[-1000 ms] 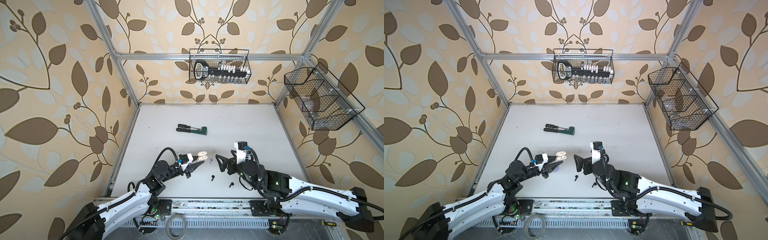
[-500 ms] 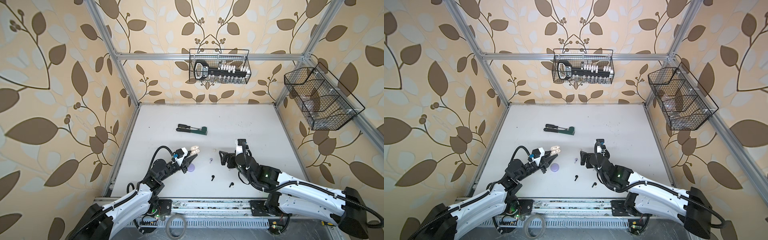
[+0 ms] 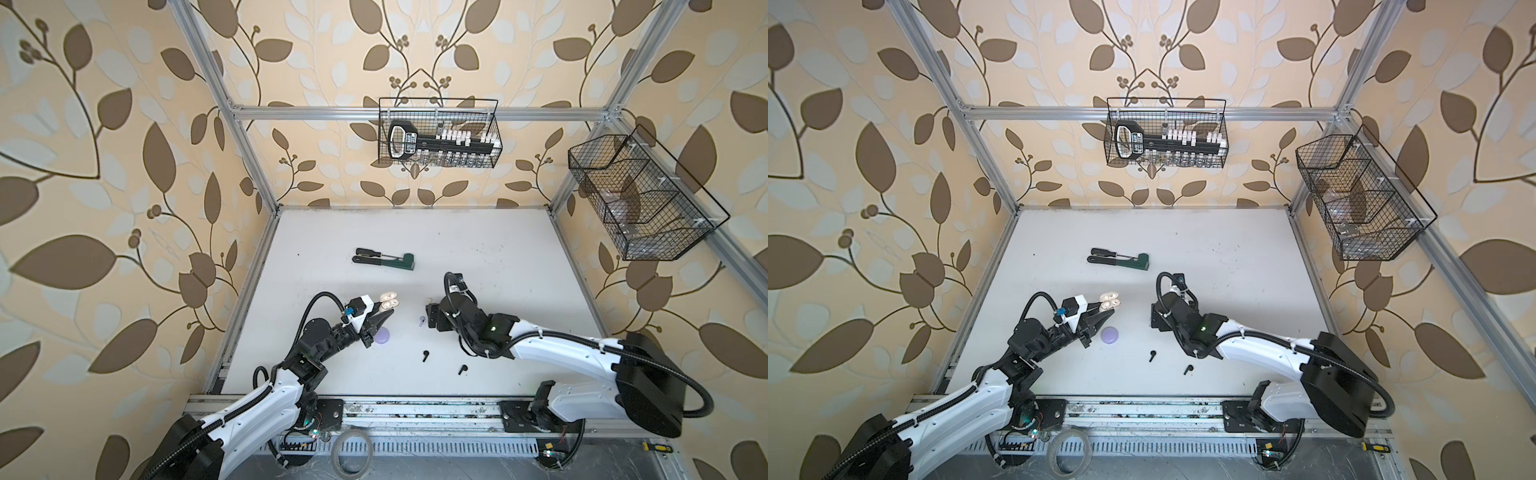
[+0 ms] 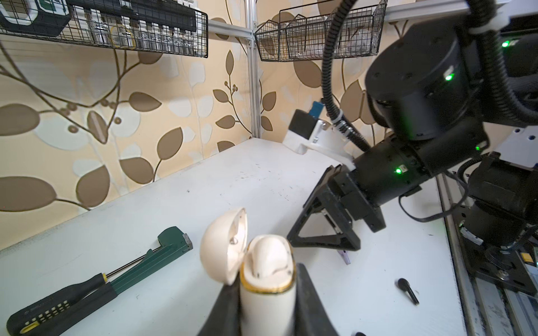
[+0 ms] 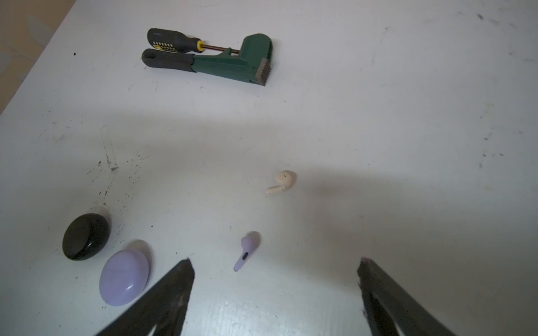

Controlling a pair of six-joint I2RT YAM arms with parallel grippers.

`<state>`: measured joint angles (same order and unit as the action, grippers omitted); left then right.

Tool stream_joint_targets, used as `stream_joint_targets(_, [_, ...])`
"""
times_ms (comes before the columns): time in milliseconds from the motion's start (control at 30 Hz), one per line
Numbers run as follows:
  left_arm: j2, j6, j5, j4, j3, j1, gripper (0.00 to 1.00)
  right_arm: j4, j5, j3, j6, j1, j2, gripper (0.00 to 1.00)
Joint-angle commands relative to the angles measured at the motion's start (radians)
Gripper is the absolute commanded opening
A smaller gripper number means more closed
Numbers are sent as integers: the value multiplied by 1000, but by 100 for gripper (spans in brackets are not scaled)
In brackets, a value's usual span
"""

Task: Insert wireless bluetooth earbuds into charging case
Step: Pick up the wireless bluetooth earbud from the center of the table.

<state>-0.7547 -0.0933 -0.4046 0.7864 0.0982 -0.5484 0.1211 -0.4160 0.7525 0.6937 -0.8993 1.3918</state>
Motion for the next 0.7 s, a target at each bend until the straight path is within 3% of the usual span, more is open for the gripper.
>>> stream_joint_targets(0, [14, 6, -21, 39, 19, 4, 0, 31, 59, 123, -27, 11, 127, 82])
stream_joint_targets(100, [33, 9, -16, 24, 18, 4, 0, 98, 107, 246, -38, 20, 258, 69])
stream_joint_targets(267, [56, 7, -3, 33, 1, 5, 0, 141, 105, 332, -46, 44, 375, 64])
stream_joint_targets(433, [73, 9, -2, 24, -3, 4, 0, 156, 84, 321, -42, 99, 385, 64])
stream_joint_targets(533, [78, 6, 9, 33, -8, 5, 0, 164, 67, 313, -49, 102, 396, 73])
stream_joint_targets(667, [85, 9, -5, 21, -5, 5, 0, 165, 68, 316, -56, 104, 419, 76])
